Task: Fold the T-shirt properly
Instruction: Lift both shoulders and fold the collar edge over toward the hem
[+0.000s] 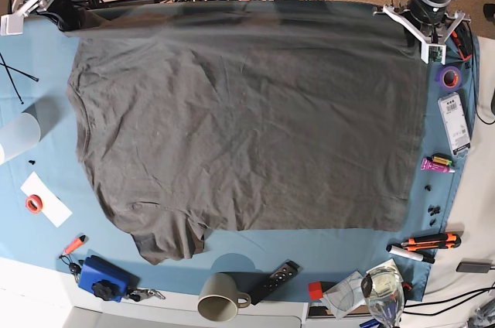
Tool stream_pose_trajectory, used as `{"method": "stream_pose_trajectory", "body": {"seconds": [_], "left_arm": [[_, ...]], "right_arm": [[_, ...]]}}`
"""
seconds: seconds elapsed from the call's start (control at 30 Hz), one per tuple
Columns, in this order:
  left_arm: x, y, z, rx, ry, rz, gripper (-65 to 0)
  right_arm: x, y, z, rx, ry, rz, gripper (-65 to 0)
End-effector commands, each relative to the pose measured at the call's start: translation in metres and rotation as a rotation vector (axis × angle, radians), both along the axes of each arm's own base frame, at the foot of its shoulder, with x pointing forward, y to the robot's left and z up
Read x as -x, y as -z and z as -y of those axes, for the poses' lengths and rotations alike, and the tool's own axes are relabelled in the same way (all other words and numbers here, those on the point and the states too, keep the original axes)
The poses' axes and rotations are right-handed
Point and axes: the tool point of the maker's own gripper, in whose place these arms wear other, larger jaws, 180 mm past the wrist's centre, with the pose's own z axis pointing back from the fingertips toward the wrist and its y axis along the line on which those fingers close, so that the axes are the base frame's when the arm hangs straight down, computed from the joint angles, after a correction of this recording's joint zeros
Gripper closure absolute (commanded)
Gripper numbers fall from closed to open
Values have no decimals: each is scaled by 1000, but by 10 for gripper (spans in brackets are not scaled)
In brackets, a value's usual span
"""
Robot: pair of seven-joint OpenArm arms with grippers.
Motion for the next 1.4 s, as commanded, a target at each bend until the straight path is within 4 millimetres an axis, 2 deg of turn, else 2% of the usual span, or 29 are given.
{"method": "stream_pose_trajectory", "body": {"seconds": [0.0,0.17,0.33,0.47,0.6,0.8,1.17,1.37], "left_arm": [[-11,-12,-4,-23,3,58,0],[-28,-21,-3,-24,5,116,0],[-36,-26,-2,-24,16,145,0],[-44,-29,1,-7,33,167,0],[-49,-24,0,5,27,167,0],[-60,-6,-7,25,0,150,0],[-90,-23,-4,56,-1,245,0],[-97,-28,-4,55,0,273,0]], "right_arm": [[-5,-9,4,24,-1,33,0],[-11,0,0,41,-23,6,0],[-19,13,-6,65,-52,-33,0],[-36,15,-4,104,-49,-7,0],[-49,15,-3,133,-49,9,0],[-64,19,-6,175,-57,29,0],[-95,11,8,247,-7,104,0],[-110,26,19,165,51,111,0]]}}
